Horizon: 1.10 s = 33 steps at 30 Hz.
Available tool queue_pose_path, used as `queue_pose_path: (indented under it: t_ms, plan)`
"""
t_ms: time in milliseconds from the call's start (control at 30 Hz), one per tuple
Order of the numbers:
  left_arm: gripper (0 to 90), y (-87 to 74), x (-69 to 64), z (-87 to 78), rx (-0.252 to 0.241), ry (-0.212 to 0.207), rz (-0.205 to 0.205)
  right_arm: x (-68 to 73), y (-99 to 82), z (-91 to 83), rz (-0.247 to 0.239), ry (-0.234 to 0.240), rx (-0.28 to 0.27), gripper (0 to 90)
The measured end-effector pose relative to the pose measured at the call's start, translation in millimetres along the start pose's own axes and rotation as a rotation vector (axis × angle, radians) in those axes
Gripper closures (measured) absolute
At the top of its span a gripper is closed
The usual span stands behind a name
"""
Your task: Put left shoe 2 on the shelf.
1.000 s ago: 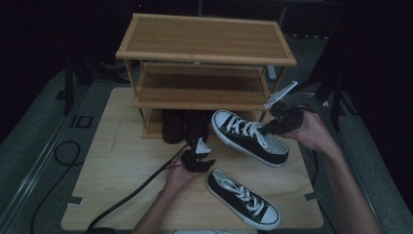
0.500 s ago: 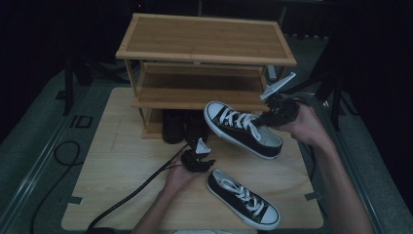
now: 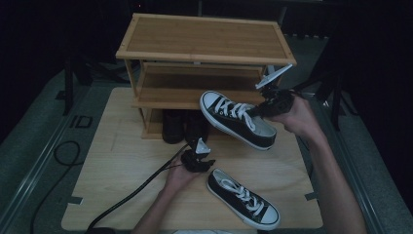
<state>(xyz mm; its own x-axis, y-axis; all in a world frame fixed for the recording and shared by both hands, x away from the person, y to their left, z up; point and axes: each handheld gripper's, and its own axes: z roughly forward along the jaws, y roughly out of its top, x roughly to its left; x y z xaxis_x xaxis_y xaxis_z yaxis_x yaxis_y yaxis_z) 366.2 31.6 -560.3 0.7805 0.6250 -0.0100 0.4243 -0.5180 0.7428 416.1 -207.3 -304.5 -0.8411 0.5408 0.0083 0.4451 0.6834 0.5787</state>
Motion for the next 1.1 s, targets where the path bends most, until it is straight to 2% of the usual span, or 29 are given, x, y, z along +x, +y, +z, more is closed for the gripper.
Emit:
queue_pose_path:
  t_ms: [167, 633, 900, 1100]
  plan:
    - [57.6, 0.1, 0.0, -0.1, 0.001, 0.000, 0.000, -3.3, 8.7, 3.8, 0.017, -0.032, -0.004, 88.4]
    - [57.6, 0.0, 0.0, 0.0, 0.000, 0.000, 0.001, -8.4, 23.7, 14.6, 0.065, -0.052, -0.024, 88.4]
    - [57.5, 0.0, -0.1, -0.1, 0.000, 0.000, 0.000, -12.1, 36.8, 20.8, 0.101, -0.089, -0.070, 88.4]
    - [57.6, 0.0, -0.2, 0.0, 0.000, 0.001, 0.000, -8.6, 39.7, 24.1, 0.099, -0.117, -0.090, 88.4]
